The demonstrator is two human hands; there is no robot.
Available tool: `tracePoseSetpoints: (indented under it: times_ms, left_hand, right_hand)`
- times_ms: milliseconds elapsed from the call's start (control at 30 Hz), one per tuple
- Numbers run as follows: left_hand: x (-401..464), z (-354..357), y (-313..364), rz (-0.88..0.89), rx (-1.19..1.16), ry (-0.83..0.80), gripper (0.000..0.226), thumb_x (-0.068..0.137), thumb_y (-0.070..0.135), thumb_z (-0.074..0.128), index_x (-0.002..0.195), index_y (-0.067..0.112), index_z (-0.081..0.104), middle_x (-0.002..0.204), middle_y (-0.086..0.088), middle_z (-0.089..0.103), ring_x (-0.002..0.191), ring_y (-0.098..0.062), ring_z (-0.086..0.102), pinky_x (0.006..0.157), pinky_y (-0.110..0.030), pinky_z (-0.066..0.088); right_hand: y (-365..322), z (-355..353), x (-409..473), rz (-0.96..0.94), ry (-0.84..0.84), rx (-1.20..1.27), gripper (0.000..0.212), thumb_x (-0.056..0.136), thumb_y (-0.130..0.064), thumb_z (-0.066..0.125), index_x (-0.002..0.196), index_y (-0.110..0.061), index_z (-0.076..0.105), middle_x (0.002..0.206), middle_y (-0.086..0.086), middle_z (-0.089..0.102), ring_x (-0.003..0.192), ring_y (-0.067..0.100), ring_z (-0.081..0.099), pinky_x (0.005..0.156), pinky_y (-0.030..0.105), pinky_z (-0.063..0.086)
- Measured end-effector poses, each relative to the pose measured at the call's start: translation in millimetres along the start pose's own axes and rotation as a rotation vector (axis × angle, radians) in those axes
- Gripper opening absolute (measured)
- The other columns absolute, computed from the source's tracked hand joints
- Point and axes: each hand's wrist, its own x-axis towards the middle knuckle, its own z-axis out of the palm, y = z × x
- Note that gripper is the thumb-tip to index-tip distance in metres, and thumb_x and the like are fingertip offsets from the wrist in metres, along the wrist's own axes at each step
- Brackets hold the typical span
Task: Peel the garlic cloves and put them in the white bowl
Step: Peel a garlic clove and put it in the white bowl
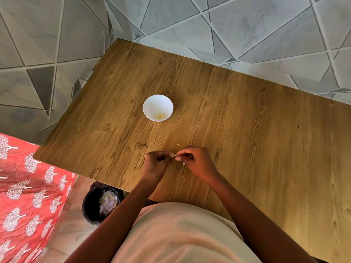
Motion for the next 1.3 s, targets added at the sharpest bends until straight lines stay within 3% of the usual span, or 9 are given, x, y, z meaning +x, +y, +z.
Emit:
tracePoseSetpoints:
  times_ms: [233,400,633,733,833,1033,1100,1233,1300]
  left_hand:
    - [-4,-1,5,0.058,0.023,-0.044,0.013,0.093,0.008,0.072,0.087,0.016,0.081,0.081,0.0,0.078,0.073,-0.009,0.069,0.077,-0.033,0.057]
    - [-4,2,1,0.166,0.208,-0.029,0.013,0.095,0.012,0.07,0.09,0.018,0.081,0.08,0.009,0.076,0.075,-0.013,0.07,0.075,-0.035,0.057]
    - [-5,-1,2,0.233,0.292,-0.052,0.01,0.095,0.014,0.071,0.091,0.019,0.079,0.079,0.009,0.074,0.072,-0.01,0.069,0.07,-0.036,0.058]
    - [-2,-2,1,0.211,0.292,-0.075,0.01,0.095,0.017,0.07,0.092,0.02,0.078,0.077,0.007,0.073,0.069,-0.013,0.067,0.067,-0.037,0.056]
    - [-3,-2,3,0.158,0.207,-0.105,0.012,0.096,0.014,0.069,0.089,0.016,0.079,0.07,0.01,0.069,0.063,-0.006,0.059,0.063,-0.026,0.049]
    - [-2,-4,4,-0.104,-0.114,-0.158,0.018,0.099,0.006,0.063,0.09,-0.005,0.075,0.078,-0.02,0.064,0.075,-0.027,0.055,0.069,-0.036,0.048]
    - [0,-4,6,-0.125,-0.103,-0.149,0.015,0.097,0.006,0.065,0.091,-0.003,0.076,0.081,-0.018,0.068,0.076,-0.026,0.058,0.07,-0.034,0.051]
    - [0,-2,0,0.101,0.373,-0.021,0.009,0.086,0.011,0.077,0.087,0.02,0.077,0.081,0.008,0.074,0.073,-0.008,0.069,0.073,-0.033,0.061]
    - [-4,-1,-2,0.149,0.455,-0.011,0.015,0.082,0.009,0.079,0.085,0.023,0.077,0.08,0.013,0.073,0.073,-0.003,0.068,0.072,-0.027,0.06]
  right_hand:
    - [-2,1,-2,0.033,0.015,-0.03,0.009,0.088,-0.012,0.077,0.096,-0.017,0.08,0.087,-0.008,0.076,0.081,-0.001,0.068,0.07,0.009,0.048]
    - [-2,4,-5,0.025,-0.016,-0.062,0.007,0.093,-0.016,0.071,0.096,-0.016,0.078,0.088,-0.007,0.073,0.08,0.002,0.065,0.072,0.02,0.053]
    - [-1,2,-7,-0.079,0.025,-0.108,0.005,0.09,-0.011,0.073,0.093,-0.014,0.077,0.086,-0.006,0.072,0.076,0.004,0.064,0.067,0.016,0.049]
    - [-1,-2,-6,-0.193,0.034,-0.201,0.005,0.088,-0.008,0.073,0.092,-0.01,0.075,0.086,-0.001,0.07,0.077,0.01,0.062,0.067,0.02,0.048]
    - [2,-1,-6,-0.37,0.038,-0.392,0.006,0.087,-0.008,0.071,0.092,-0.007,0.073,0.091,0.006,0.068,0.086,0.02,0.062,0.069,0.03,0.051]
    - [0,-3,-6,-0.625,0.03,-0.579,0.009,0.087,-0.002,0.07,0.095,-0.004,0.071,0.093,0.009,0.066,0.091,0.024,0.061,0.067,0.03,0.051]
    - [0,0,-9,-0.544,0.021,-0.515,0.007,0.091,-0.008,0.065,0.097,-0.007,0.068,0.097,0.007,0.064,0.095,0.021,0.058,0.07,0.029,0.051]
    - [6,5,-10,-0.265,0.009,-0.435,0.009,0.095,-0.017,0.057,0.098,-0.012,0.064,0.099,0.002,0.061,0.095,0.017,0.056,0.073,0.037,0.055]
    - [11,5,-9,-0.211,-0.022,-0.49,0.009,0.093,-0.015,0.062,0.1,-0.012,0.067,0.1,0.003,0.063,0.097,0.02,0.057,0.075,0.04,0.055]
